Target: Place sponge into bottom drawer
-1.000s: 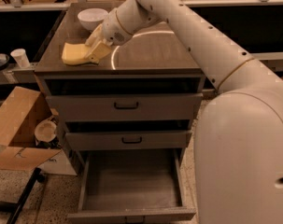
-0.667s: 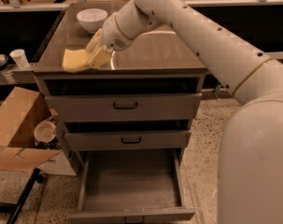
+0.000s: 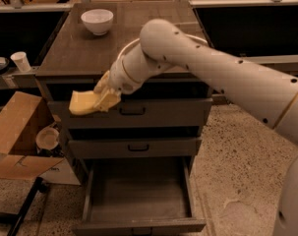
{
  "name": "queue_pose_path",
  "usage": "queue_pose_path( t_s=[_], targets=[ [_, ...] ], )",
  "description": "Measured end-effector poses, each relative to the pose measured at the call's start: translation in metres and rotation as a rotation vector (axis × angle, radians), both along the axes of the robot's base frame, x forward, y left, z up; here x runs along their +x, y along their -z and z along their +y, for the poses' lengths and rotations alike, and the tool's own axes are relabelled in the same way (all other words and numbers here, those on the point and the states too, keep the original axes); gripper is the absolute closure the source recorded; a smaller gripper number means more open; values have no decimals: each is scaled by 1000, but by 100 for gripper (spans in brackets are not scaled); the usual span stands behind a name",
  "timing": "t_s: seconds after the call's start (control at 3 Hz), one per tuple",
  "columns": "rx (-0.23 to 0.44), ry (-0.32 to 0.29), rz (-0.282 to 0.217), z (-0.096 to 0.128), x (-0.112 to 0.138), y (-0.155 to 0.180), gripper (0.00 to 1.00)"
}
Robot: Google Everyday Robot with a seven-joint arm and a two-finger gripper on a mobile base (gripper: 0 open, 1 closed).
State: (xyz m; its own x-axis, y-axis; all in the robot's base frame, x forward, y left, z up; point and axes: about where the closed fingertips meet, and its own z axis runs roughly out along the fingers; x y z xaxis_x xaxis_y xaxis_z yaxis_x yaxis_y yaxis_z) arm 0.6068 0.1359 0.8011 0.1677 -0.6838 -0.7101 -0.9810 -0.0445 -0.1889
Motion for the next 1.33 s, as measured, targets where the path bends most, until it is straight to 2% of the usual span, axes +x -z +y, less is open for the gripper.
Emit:
queue_pose_path(
  t_s=[0.33,0.67,1.33],
  targets=[
    [-24,15,130,-4,-26,70,100],
    [-45,55,255,-13,-42,137,100],
    [-67,78,260,-10,-47,150,100]
  ],
)
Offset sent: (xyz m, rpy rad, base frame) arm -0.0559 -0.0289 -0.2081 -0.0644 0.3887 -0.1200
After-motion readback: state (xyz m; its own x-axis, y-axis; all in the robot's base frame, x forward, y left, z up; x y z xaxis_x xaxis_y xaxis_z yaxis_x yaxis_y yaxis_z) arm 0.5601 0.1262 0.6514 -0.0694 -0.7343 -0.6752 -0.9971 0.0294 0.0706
